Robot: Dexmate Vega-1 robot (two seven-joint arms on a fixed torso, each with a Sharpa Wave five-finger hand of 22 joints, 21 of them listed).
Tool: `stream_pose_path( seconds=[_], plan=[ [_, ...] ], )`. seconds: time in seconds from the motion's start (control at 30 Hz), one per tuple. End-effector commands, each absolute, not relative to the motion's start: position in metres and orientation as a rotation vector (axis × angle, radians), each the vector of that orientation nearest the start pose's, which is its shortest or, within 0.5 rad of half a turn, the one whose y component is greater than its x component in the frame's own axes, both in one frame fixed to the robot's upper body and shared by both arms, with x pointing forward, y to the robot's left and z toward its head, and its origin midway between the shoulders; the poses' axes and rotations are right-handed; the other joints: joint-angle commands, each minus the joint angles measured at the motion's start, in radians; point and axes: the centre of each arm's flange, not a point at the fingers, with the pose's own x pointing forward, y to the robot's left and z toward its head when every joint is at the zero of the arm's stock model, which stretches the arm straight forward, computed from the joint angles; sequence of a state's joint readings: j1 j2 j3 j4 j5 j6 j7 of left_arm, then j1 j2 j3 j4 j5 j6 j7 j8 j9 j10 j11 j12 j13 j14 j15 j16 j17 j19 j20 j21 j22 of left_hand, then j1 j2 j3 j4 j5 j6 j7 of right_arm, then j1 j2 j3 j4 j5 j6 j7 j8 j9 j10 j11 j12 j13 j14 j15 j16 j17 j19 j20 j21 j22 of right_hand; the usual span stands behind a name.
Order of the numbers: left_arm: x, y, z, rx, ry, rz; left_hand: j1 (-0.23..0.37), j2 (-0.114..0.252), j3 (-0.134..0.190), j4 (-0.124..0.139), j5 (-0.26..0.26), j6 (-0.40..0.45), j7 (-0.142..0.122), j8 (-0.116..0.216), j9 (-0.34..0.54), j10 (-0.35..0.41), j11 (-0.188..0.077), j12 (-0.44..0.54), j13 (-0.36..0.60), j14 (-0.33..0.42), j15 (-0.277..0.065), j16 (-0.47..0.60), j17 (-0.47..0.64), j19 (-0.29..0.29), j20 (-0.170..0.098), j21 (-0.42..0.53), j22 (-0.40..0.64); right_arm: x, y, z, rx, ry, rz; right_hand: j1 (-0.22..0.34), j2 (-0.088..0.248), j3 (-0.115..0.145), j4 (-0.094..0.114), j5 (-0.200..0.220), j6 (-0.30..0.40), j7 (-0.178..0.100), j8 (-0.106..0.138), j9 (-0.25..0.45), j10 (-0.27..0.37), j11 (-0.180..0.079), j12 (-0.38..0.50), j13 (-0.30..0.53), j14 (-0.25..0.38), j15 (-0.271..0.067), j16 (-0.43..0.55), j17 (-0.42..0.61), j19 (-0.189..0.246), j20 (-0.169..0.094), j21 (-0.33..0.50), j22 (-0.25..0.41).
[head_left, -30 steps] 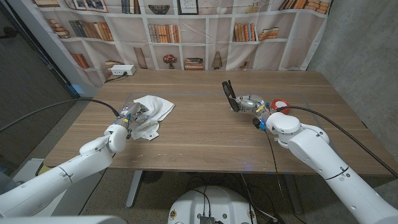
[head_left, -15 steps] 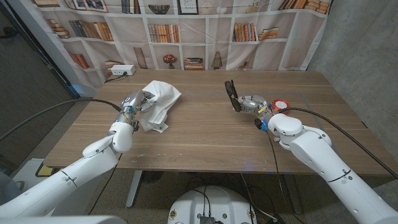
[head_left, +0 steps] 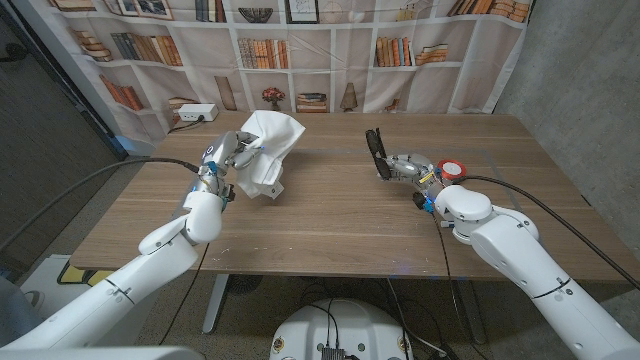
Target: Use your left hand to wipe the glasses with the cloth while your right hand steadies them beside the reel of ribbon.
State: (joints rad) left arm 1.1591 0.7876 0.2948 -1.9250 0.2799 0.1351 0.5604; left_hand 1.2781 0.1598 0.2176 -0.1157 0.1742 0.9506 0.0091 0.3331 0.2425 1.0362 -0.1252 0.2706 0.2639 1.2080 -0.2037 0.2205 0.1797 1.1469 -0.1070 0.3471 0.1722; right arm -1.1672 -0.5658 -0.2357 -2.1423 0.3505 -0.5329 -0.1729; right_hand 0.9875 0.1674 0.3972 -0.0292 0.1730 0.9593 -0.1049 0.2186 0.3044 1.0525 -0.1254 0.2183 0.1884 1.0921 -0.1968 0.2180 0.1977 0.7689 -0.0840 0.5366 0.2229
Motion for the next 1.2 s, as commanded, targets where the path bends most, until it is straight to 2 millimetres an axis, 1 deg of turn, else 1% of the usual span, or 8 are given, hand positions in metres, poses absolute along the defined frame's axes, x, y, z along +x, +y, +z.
stream_pose_path(
  seconds=[0.03,0.2,0.33,0.57,0.8,0.93,0.97,1.2],
  plan=[
    [0.512,0.268,-0.001,0.738,-0.867,0.319,0.012,0.004,0.009,0.002,0.009,0.004,0.011,0.007,0.005,0.009,-0.005,0.009,0.011,0.012,-0.004,-0.003,0.003,0.007,-0.001,-0.003,0.002,0.527,-0.212,-0.037,-0.284,-0.325,0.177,0.0,0.007,0.007,0.002,0.006,0.008,0.001,0.007,0.005,0.003,0.006,-0.001,0.005,0.011,-0.032,-0.001,0.002,-0.002,-0.121,0.006,0.003],
    [0.516,0.251,-0.003,0.67,-0.87,0.251,0.011,0.003,0.012,0.004,0.008,0.002,0.012,0.005,0.005,0.008,0.0,0.01,0.018,0.012,-0.003,-0.005,0.004,0.006,0.0,-0.005,0.002,0.527,-0.211,-0.04,-0.275,-0.325,0.179,0.0,0.007,0.007,0.002,0.006,0.007,0.0,0.006,0.006,0.003,0.003,-0.001,0.005,0.011,-0.033,-0.001,0.002,-0.003,-0.121,0.007,0.003],
    [0.52,0.236,-0.006,0.635,-0.87,0.188,0.01,0.002,0.015,0.005,0.008,0.002,0.014,0.004,0.005,0.008,-0.003,0.01,0.024,0.014,-0.002,-0.007,0.004,0.008,0.0,-0.006,0.003,0.527,-0.211,-0.041,-0.267,-0.319,0.184,-0.001,0.007,0.007,0.002,0.005,0.008,0.001,0.006,0.006,0.003,0.003,-0.001,0.005,0.01,-0.033,-0.001,0.002,-0.002,-0.121,0.009,0.002],
    [0.527,0.208,-0.01,0.568,-0.856,0.075,0.009,0.0,0.02,0.007,0.007,0.007,0.012,0.005,0.006,0.016,-0.005,0.014,0.035,0.025,-0.001,-0.003,0.01,0.011,0.003,-0.007,0.004,0.522,-0.219,-0.04,-0.26,-0.313,0.157,-0.001,0.006,0.007,0.002,0.005,0.009,0.002,0.005,0.005,0.003,0.006,-0.001,0.005,0.01,-0.032,-0.002,0.002,-0.002,-0.121,0.011,0.002],
    [0.526,0.179,-0.001,0.564,-0.908,-0.015,0.008,-0.002,0.025,0.009,0.006,0.006,0.015,0.005,0.007,0.019,-0.004,0.016,0.046,0.028,-0.001,-0.002,0.015,0.01,0.004,-0.01,0.004,0.518,-0.221,-0.043,-0.262,-0.328,0.123,-0.003,0.006,0.007,0.003,0.005,0.008,0.002,0.003,0.003,0.001,0.005,-0.002,0.005,0.008,-0.031,-0.003,0.002,-0.003,-0.12,0.013,0.001],
    [0.528,0.164,0.005,0.605,-0.93,-0.029,0.007,-0.004,0.027,0.009,0.006,0.007,0.01,0.005,0.007,0.019,-0.005,0.016,0.052,0.03,-0.001,-0.001,0.017,0.012,0.003,-0.01,0.004,0.514,-0.219,-0.045,-0.276,-0.348,0.101,-0.003,0.006,0.008,0.003,0.005,0.009,0.003,0.003,0.004,0.002,0.005,-0.002,0.005,0.009,-0.032,-0.003,0.002,-0.003,-0.121,0.014,0.001],
    [0.529,0.157,0.007,0.618,-0.929,-0.037,0.007,-0.004,0.028,0.009,0.006,0.007,0.009,0.005,0.007,0.02,-0.004,0.017,0.053,0.03,-0.001,-0.001,0.018,0.012,0.003,-0.01,0.004,0.511,-0.218,-0.046,-0.273,-0.359,0.08,-0.003,0.006,0.008,0.002,0.005,0.009,0.002,0.003,0.004,0.001,0.005,-0.002,0.005,0.009,-0.032,-0.003,0.002,-0.004,-0.121,0.014,0.001],
    [0.534,0.138,0.011,0.634,-0.92,-0.069,0.007,-0.006,0.031,0.009,0.005,0.01,0.011,0.004,0.006,0.028,-0.003,0.02,0.061,0.034,-0.001,0.0,0.02,0.014,0.004,-0.011,0.005,0.5,-0.217,-0.045,-0.321,-0.417,-0.018,-0.002,0.007,0.009,0.001,0.005,0.01,0.003,0.002,0.003,0.004,0.006,-0.001,0.005,0.012,-0.033,-0.001,0.002,-0.003,-0.12,0.017,0.0]
  ],
)
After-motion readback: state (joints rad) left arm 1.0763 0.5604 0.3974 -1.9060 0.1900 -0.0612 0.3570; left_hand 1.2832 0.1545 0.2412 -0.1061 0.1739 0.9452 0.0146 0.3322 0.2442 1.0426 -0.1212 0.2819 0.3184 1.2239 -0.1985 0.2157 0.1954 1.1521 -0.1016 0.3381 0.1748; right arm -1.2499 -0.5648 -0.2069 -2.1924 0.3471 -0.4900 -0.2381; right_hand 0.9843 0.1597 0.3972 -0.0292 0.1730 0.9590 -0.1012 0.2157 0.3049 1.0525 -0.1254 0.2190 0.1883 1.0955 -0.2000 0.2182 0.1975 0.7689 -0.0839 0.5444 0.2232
